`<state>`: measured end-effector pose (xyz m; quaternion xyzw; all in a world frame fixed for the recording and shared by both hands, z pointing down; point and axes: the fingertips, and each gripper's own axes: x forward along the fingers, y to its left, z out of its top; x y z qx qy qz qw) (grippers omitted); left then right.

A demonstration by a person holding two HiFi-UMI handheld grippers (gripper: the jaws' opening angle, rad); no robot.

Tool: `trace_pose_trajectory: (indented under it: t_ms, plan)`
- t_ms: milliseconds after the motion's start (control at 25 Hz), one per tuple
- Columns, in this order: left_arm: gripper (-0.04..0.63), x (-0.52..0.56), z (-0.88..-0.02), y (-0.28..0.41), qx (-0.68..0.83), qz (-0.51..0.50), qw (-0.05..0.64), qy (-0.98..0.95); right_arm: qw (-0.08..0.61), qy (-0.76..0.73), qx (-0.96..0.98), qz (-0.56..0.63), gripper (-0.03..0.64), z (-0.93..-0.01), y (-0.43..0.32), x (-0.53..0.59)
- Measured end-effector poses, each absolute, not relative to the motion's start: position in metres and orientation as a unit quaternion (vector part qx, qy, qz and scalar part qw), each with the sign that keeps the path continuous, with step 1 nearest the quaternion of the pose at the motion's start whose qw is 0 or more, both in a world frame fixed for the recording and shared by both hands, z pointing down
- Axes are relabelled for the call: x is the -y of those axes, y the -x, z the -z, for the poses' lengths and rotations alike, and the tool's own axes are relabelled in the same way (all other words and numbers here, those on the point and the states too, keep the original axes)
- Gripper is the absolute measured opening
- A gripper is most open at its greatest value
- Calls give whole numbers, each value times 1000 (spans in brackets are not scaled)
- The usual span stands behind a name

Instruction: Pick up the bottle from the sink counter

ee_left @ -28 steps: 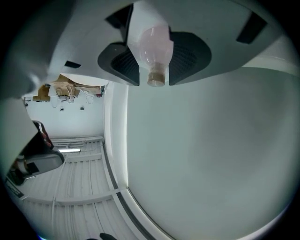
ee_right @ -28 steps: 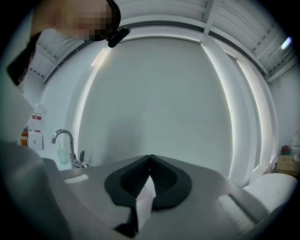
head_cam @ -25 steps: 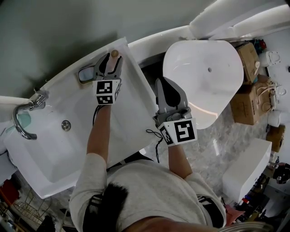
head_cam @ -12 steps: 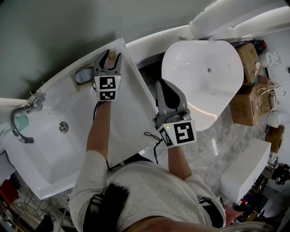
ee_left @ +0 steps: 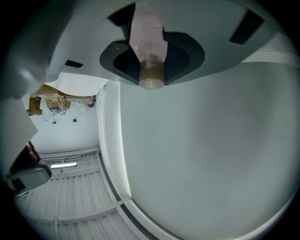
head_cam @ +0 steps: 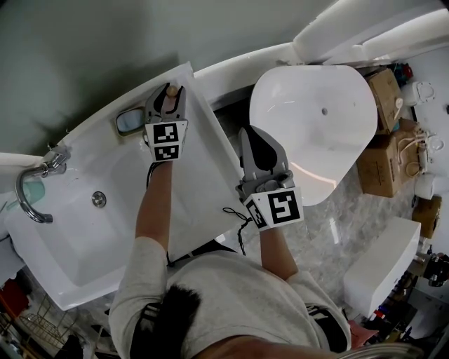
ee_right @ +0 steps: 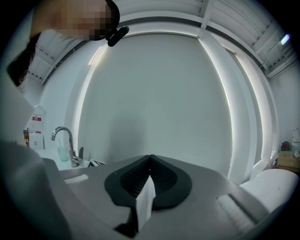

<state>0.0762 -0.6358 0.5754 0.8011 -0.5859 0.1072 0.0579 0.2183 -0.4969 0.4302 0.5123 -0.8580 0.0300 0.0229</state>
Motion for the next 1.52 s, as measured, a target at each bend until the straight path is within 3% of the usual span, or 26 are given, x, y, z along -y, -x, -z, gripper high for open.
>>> trace_pose_trajectory:
  t_ms: [520,1520]
  plan:
    - [143,598,-529,-79,550,-80,28,-831,12,-516,856,-24,11,-421,-207,491]
    - [143,462,-401,1,521,-33,24,-852,0,-532,847,-6,11,-377,-150,418]
